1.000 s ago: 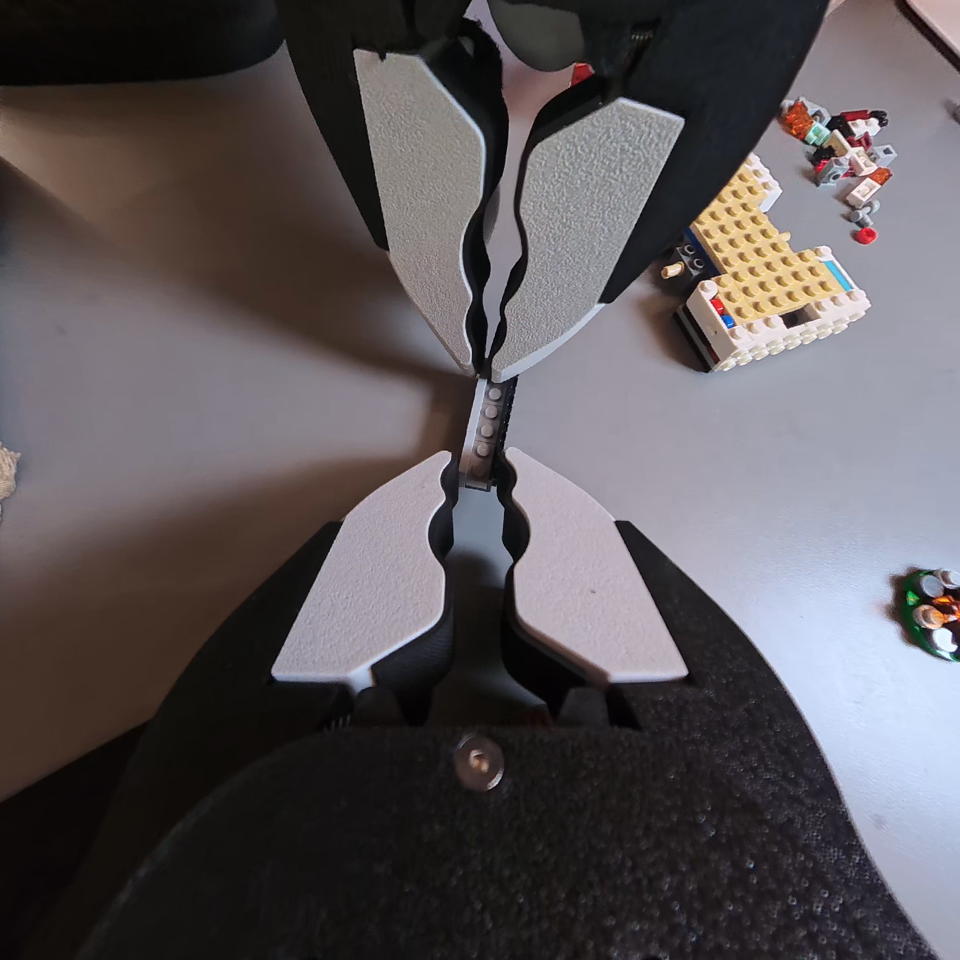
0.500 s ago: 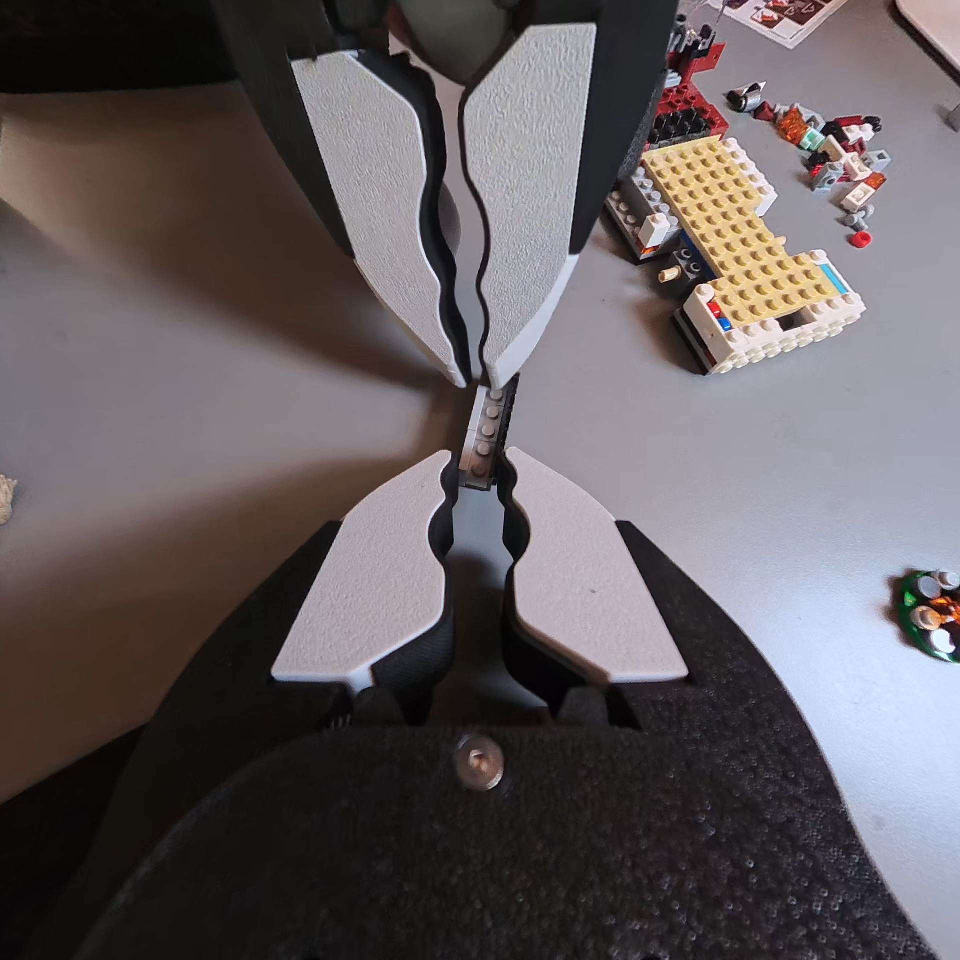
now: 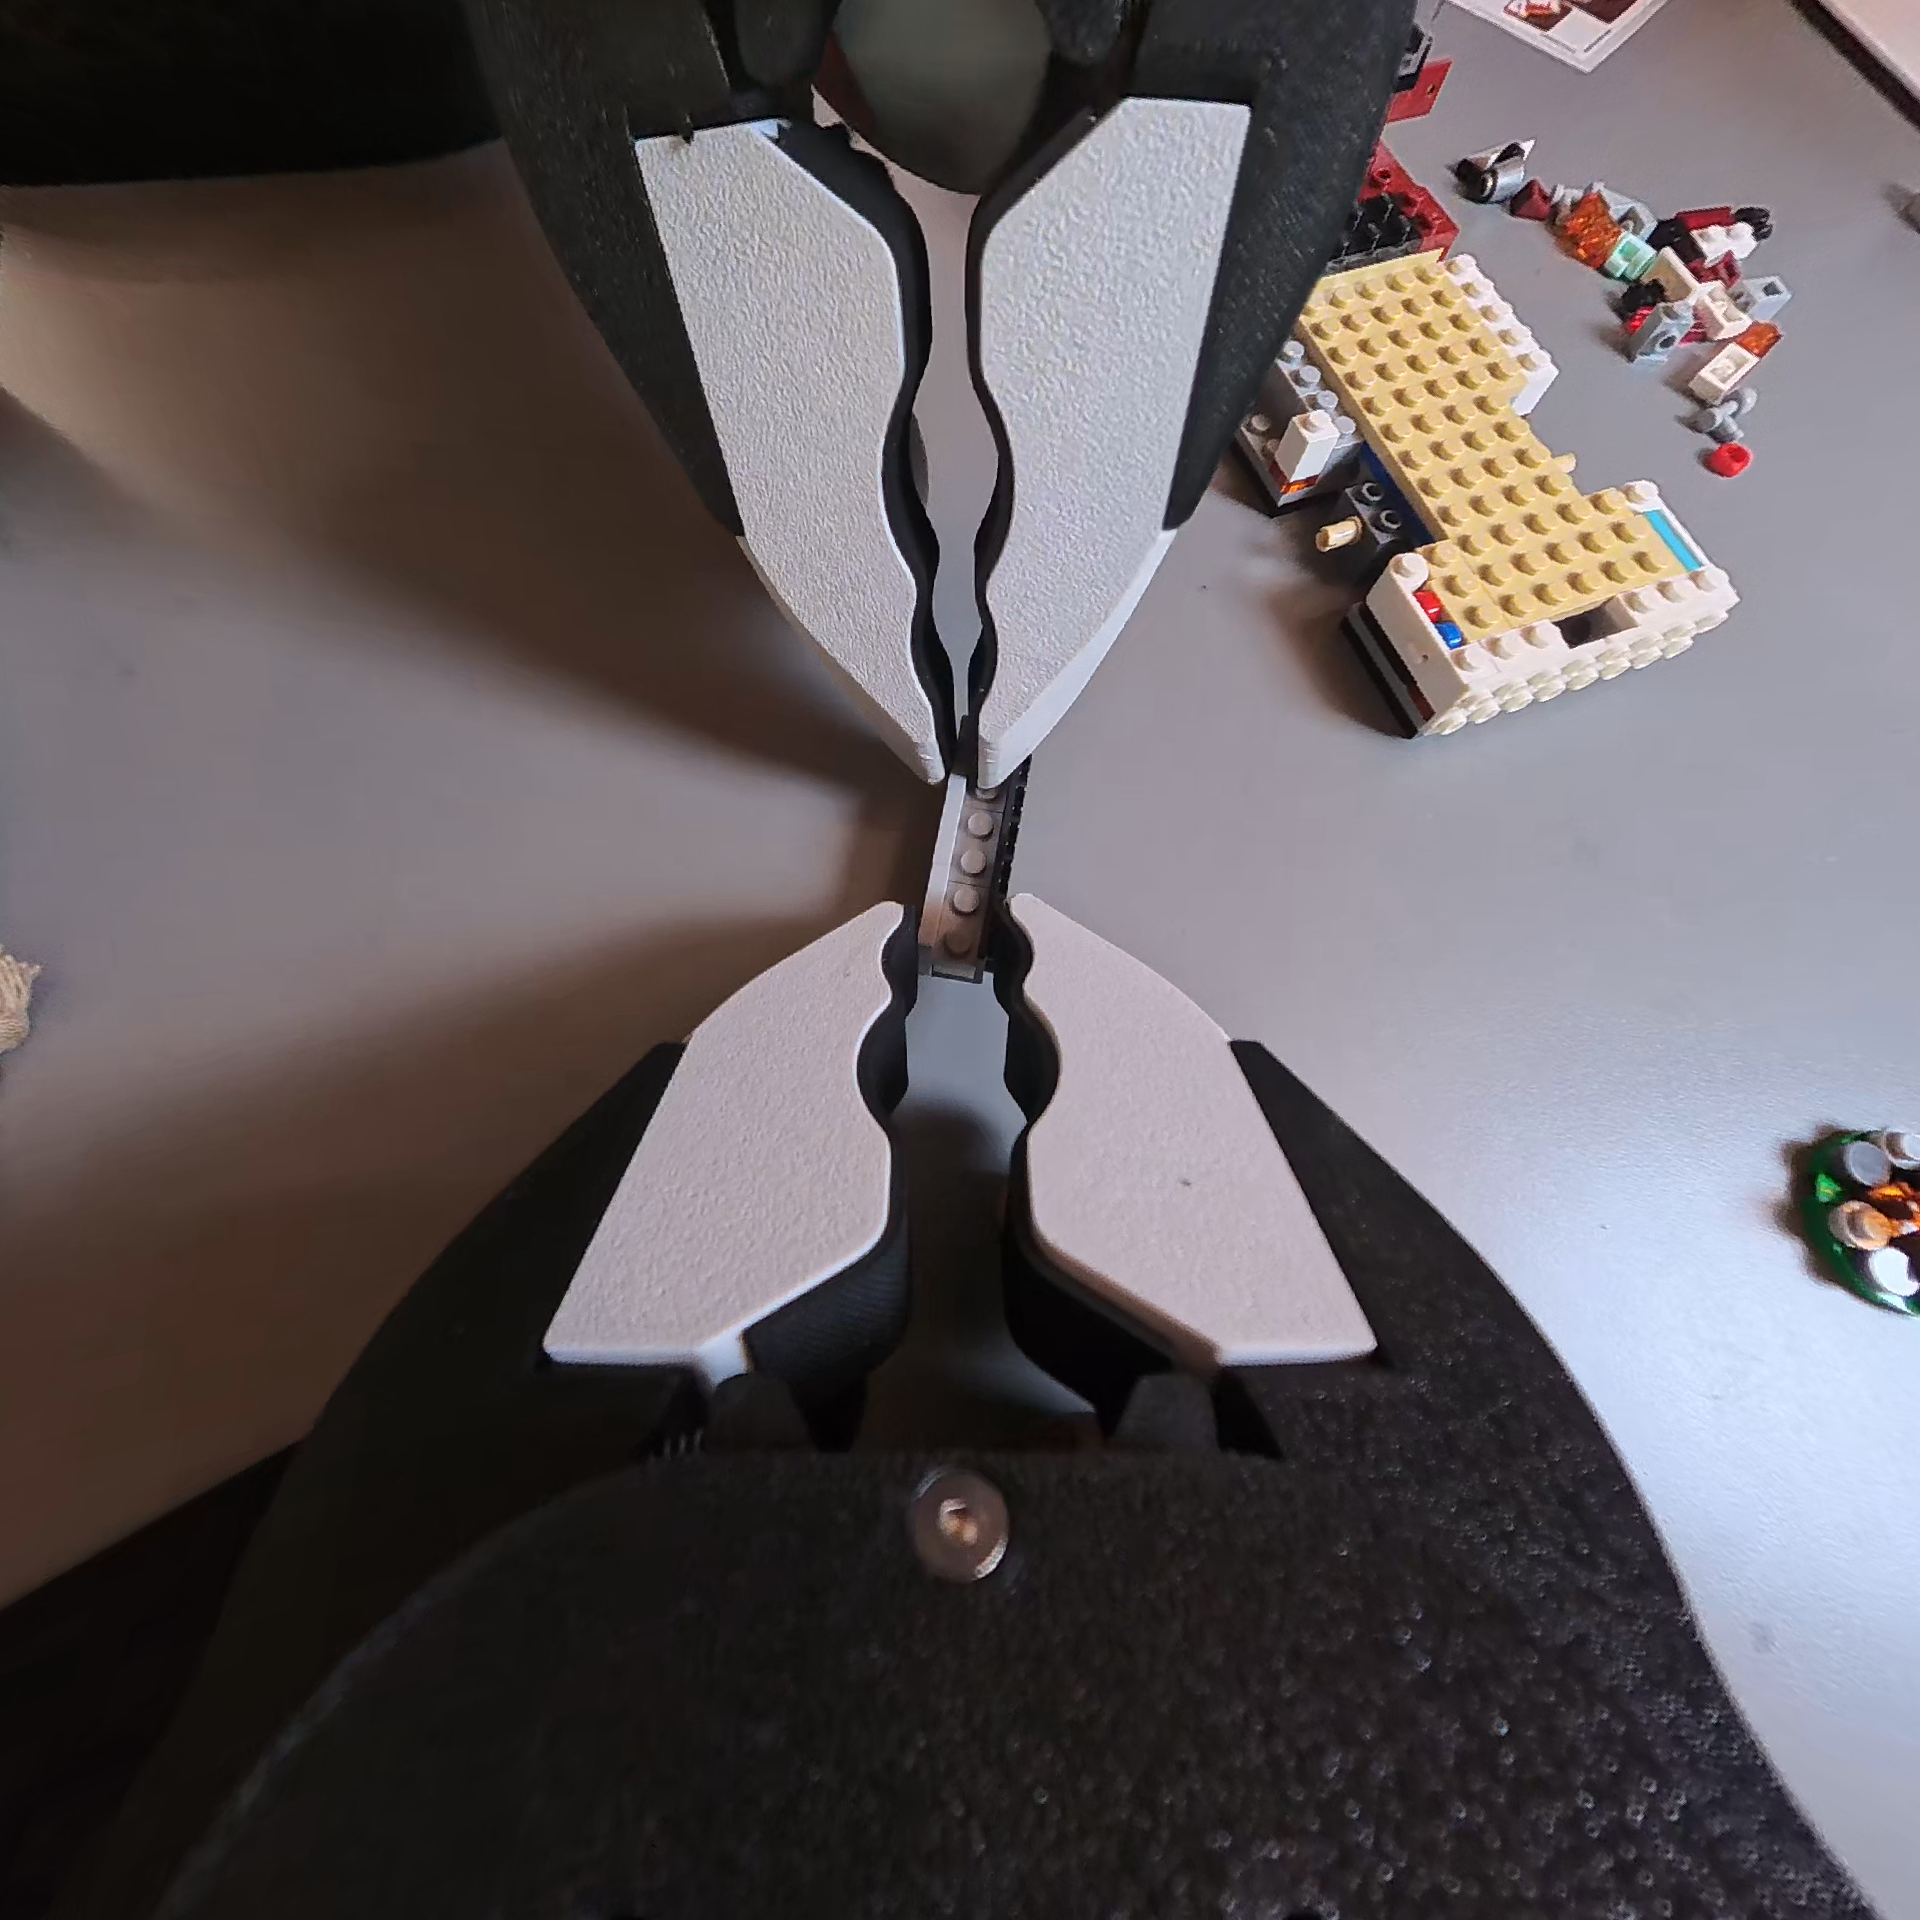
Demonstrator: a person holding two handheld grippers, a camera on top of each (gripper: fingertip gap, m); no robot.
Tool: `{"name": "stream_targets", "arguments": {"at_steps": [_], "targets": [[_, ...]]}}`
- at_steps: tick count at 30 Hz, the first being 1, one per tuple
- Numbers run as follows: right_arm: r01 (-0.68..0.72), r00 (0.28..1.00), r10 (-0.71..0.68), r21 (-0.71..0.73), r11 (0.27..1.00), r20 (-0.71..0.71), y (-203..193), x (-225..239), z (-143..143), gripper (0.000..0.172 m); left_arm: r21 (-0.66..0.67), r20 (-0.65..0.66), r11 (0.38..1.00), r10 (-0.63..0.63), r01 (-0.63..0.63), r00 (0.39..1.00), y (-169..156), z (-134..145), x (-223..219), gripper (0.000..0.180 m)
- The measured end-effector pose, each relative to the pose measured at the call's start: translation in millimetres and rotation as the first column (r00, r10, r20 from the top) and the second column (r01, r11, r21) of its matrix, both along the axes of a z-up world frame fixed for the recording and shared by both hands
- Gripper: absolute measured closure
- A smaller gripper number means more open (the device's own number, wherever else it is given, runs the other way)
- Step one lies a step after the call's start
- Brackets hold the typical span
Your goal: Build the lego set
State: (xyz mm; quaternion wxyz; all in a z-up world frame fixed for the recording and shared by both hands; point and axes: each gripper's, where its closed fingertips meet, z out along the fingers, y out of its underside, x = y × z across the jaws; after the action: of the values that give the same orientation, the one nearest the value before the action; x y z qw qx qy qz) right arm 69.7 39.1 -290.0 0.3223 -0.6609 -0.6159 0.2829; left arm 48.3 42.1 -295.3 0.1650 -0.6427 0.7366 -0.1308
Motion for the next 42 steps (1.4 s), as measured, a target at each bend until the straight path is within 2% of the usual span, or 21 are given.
{"name": "stream_targets", "arguments": {"at_steps": [6,10,12,15,17,20,22,24,25,28,29,35,38,40,42], "targets": [[0.004,1.000,-0.004,-0.004,1.000,-0.001,0,0,0,0.158,-0.020,0.007,1.000,0.019,-0.019,1.000,0,0,1,0.176],[0.001,1.000,-0.001,0.003,1.000,-0.002,0,0,1,0.157,0.050,0.048,0.999,0.010,-0.012,0.999,-2,1,1,0.177],[0.000,1.000,0.000,0.006,1.000,-0.001,0,-1,1,0.157,0.014,0.104,0.999,0.036,-0.037,0.994,-10,8,0,0.159],[0.000,1.000,0.000,-0.003,1.000,0.005,0,-1,1,0.152,-0.055,0.278,0.988,0.152,-0.142,0.948,-15,26,-5,0.154],[-0.003,1.000,0.004,-0.008,1.000,0.027,-1,-1,0,0.150,-0.059,0.355,0.975,0.223,-0.216,0.908,-14,23,-14,0.151],[0.001,0.997,-0.001,0.003,1.000,0.077,0,-4,-3,0.151,-0.083,0.403,0.951,0.304,-0.296,0.863,-10,9,-24,0.149],[-0.001,0.996,-0.006,0.076,0.997,0.094,4,-10,-3,0.157,-0.097,0.417,0.947,0.317,-0.305,0.852,-8,6,-24,0.146],[-0.047,0.999,0.046,0.212,0.976,0.012,4,-21,8,0.157,-0.027,0.424,0.956,0.277,-0.293,0.863,1,7,-26,0.140],[-0.049,0.997,0.062,0.273,0.961,-0.038,4,-26,16,0.157,0.009,0.459,0.963,0.237,-0.271,0.856,2,15,-26,0.144],[-0.038,0.985,0.107,0.437,0.899,-0.135,6,-36,47,0.157,0.174,0.559,0.961,0.084,-0.216,0.825,3,55,-27,0.164],[-0.031,0.980,0.119,0.472,0.881,-0.159,7,-38,59,0.157,0.237,0.566,0.950,0.033,-0.201,0.824,3,68,-29,0.164],[-0.015,0.938,0.238,0.657,0.754,-0.252,2,-54,135,0.157,0.537,0.556,0.824,-0.186,-0.180,0.810,-2,142,-45,0.165],[-0.020,0.915,0.297,0.704,0.710,-0.274,-10,-66,163,0.153,0.621,0.559,0.761,-0.259,-0.191,0.788,-11,170,-55,0.165],[-0.030,0.908,0.321,0.723,0.691,-0.269,-17,-75,174,0.148,0.641,0.566,0.744,-0.290,-0.190,0.772,-21,181,-58,0.165],[-0.038,0.890,0.363,0.749,0.662,-0.275,-27,-83,185,0.156,0.672,0.558,0.715,-0.320,-0.192,0.766,-28,190,-60,0.165]]}}
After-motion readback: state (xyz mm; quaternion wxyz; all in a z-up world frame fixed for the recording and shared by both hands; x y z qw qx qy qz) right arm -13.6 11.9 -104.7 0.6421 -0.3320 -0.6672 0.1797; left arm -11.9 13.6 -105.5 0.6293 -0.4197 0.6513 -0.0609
